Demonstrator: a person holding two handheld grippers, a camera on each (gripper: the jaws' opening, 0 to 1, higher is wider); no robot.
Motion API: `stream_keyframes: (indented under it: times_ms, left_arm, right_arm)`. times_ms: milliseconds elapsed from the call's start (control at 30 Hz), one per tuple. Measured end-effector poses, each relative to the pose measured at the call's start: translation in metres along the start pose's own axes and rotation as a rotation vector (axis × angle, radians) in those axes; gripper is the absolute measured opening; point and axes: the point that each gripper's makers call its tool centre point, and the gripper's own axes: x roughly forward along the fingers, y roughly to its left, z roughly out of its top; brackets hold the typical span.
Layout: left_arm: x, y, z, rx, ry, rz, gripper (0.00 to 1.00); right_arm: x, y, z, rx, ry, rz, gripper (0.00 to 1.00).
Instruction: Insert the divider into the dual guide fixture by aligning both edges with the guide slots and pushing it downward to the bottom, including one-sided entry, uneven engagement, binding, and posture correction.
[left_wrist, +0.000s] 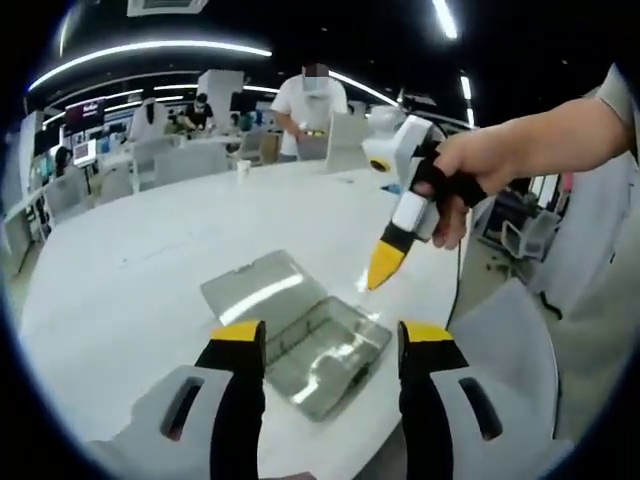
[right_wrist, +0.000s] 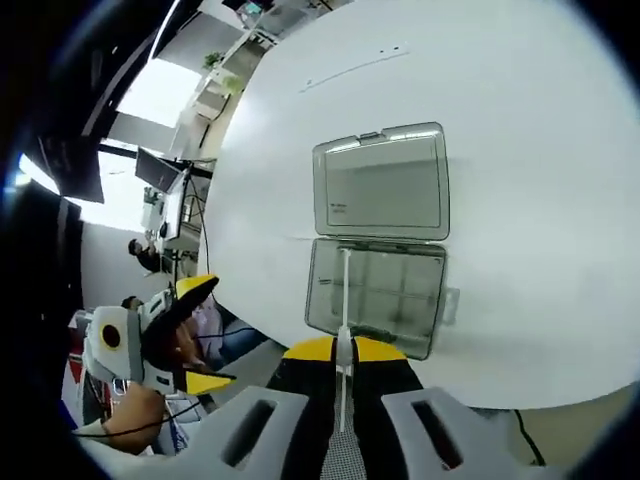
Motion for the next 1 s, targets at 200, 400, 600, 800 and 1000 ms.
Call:
stream_keyframes:
  times_ms: [200, 400, 600, 800, 1000]
  left_arm:
    - [-0.002, 0.005, -0.004, -0.022, -0.006, 0.019, 0.61]
    - [-0.004, 0.009, -0.006, -0.043, -0.018, 0.036, 0.66]
    - [-0.003, 0.009, -0.007, -0.058, -0.023, 0.036, 0.69]
    - [0.0, 0.009, -0.008, -0.068, -0.02, 0.036, 0.77]
    - [0.0, 0.01, -0.007, -0.072, -0.015, 0.039, 0.79]
  right_arm:
    - [0.012, -0.004, 0.0, 0.039, 0.004, -0.032, 0.0]
    - [0.017, -0.009, -0.002, 0.106, -0.001, -0.03, 0.0]
    - [0.023, -0.018, -0.004, 0.143, -0.003, -0.008, 0.0]
    - [0.027, -0.023, -0.004, 0.157, -0.007, 0.026, 0.0]
    - [0.032, -0.024, -0.005, 0.139, -0.008, 0.061, 0.0]
